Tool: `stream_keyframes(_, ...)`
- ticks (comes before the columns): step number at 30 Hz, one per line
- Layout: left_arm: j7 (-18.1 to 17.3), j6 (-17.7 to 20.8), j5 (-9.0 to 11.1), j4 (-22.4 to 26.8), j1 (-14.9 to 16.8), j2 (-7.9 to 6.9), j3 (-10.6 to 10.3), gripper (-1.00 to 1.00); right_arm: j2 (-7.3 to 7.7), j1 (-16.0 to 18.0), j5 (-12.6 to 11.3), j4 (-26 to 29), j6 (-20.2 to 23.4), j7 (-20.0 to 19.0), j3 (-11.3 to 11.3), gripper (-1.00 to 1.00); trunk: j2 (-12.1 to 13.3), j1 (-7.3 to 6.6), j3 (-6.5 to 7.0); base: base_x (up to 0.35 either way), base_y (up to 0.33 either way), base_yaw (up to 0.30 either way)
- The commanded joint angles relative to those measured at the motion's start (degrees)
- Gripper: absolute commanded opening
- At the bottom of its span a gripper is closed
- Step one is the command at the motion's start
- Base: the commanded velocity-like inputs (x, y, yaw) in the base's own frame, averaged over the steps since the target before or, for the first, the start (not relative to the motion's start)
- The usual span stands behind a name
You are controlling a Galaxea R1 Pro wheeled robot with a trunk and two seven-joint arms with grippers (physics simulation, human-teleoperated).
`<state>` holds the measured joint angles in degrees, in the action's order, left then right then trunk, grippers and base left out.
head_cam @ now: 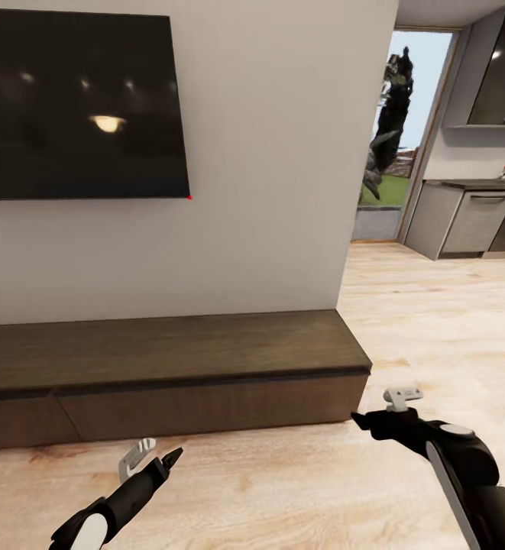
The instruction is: Place each of the two pumpkins and all three candles from the living room inside a cabinet in the living room (use any cabinet), then make sure every cabinet is closed, and position the cauldron so it is next to a table in the living room.
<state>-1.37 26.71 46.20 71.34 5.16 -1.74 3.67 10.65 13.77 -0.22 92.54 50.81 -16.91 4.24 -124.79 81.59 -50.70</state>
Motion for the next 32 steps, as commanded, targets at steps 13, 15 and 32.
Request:
stream_keyframes(13,-0.07,0.36,0.21,0.03,0.03,0.0,0.09,1.0,0.12,-1.47,0.05,0.08,-1.23,-0.29,0.14,1.0,-0.02,-0.01,-0.05,-0.003,0.0,0.0)
stream_keyframes(15,-0.15,0.36,0.21,0.03,0.03,0.0,0.07,1.0,-0.24,-1.74,0.08,-2.47,-1.42,-0.3,0.08,1.0,-0.02,-0.01,-0.05,-0.001,0.0,0.0)
stream_keyframes(32,-0.3,0.44,0.3,0.03,0.03,0.31,-0.06,1.0,-1.12,-2.93,0.13,-7.58,-0.89,0.15,0.03,1.0,-0.02,-0.01,-0.05,0.0,0.0,0.0)
